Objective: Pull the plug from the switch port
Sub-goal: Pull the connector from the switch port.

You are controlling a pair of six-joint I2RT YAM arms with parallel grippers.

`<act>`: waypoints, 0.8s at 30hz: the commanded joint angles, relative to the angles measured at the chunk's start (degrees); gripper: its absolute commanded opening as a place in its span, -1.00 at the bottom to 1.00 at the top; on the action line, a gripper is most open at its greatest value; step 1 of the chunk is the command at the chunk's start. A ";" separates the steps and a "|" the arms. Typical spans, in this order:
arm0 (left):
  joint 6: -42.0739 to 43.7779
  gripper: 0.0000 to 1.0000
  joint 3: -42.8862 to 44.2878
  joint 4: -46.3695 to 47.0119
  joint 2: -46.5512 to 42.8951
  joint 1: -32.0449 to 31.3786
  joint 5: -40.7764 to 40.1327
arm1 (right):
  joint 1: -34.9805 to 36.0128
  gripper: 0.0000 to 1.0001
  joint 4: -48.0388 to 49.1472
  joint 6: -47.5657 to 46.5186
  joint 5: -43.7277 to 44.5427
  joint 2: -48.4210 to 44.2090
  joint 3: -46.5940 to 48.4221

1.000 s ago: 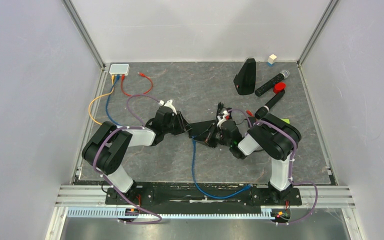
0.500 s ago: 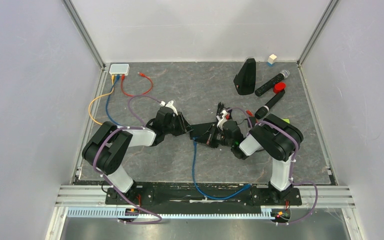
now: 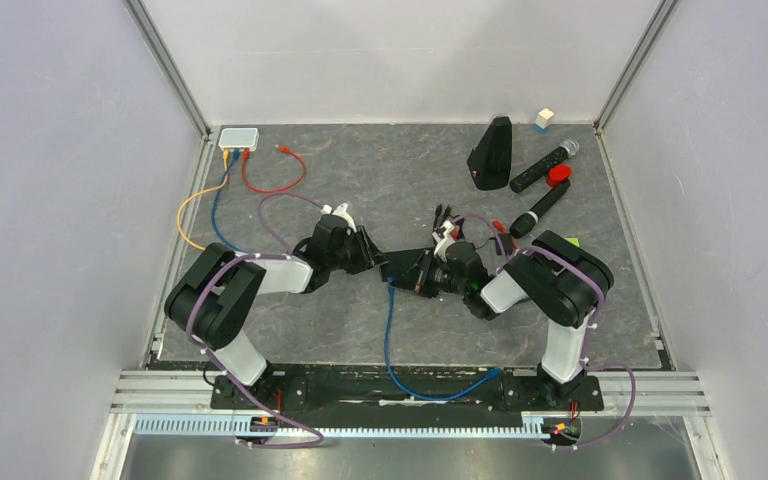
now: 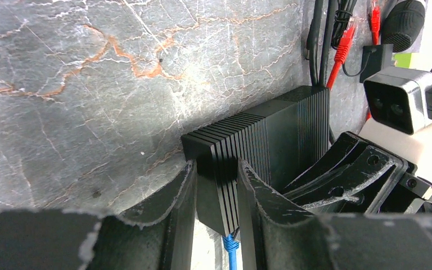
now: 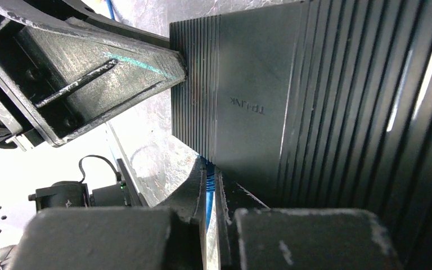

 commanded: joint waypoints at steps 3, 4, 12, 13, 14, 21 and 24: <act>-0.16 -0.30 -2.76 -7.47 3.12 -0.04 -4.32 | 2.50 -1.00 -16.28 -5.32 -5.93 1.46 -3.40; -0.29 -0.30 -2.88 -7.19 3.11 -0.04 -4.21 | 2.42 -1.00 -16.47 -5.21 -5.49 1.33 -3.53; -2.10 -0.32 -6.31 -3.05 2.82 -0.04 -1.96 | 1.96 -0.29 -6.71 4.13 -1.14 3.24 -2.56; -2.10 -0.32 -6.51 -2.99 2.67 -0.09 -1.89 | 1.85 -0.27 -6.40 5.40 0.38 3.30 -2.41; -2.10 -0.33 -6.75 -2.88 2.53 -0.05 -1.89 | 1.67 -0.27 -5.93 6.30 1.51 3.23 -2.25; -2.10 -0.33 -7.29 -2.78 1.87 -0.04 -2.08 | 0.56 -0.23 -5.07 12.04 9.98 1.74 -2.95; -2.10 -0.33 -7.21 -2.62 2.01 -0.04 -1.91 | 0.58 -0.22 -3.09 15.44 12.28 2.50 -3.69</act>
